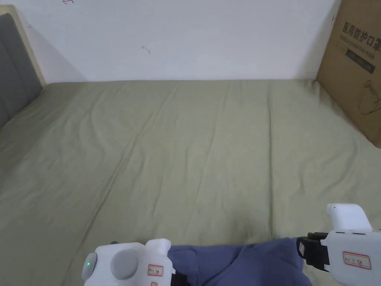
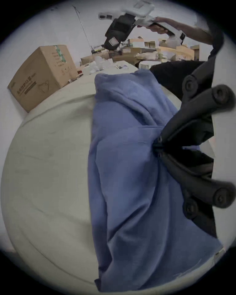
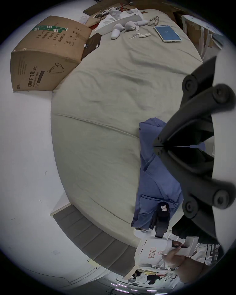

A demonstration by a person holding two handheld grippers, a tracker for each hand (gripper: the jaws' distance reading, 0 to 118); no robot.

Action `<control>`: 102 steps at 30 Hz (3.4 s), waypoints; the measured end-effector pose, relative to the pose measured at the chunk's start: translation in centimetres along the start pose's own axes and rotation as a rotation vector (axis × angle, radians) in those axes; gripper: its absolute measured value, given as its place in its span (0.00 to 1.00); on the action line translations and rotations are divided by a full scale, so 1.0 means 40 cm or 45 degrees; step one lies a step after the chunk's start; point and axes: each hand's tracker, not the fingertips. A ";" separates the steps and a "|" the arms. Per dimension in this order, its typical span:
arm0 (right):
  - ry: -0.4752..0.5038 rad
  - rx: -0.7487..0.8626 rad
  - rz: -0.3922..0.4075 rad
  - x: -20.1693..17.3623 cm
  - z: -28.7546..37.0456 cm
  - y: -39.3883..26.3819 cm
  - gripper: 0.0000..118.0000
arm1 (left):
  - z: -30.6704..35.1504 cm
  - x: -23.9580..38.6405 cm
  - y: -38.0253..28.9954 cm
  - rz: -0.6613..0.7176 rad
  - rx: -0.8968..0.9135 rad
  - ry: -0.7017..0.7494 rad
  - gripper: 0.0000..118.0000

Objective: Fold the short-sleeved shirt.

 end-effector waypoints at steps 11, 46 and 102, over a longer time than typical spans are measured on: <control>0.010 0.004 0.002 -0.002 0.006 0.016 0.00 | 0.280 -0.345 -0.039 0.395 0.334 -0.485 0.77; 0.073 -0.019 0.056 -0.038 -0.005 0.037 0.00 | 0.318 -0.147 -0.066 -0.037 0.459 0.662 0.05; 0.460 -0.116 -0.169 -0.005 -0.075 -0.015 0.00 | 0.356 -0.017 -0.057 0.006 0.642 -0.018 0.00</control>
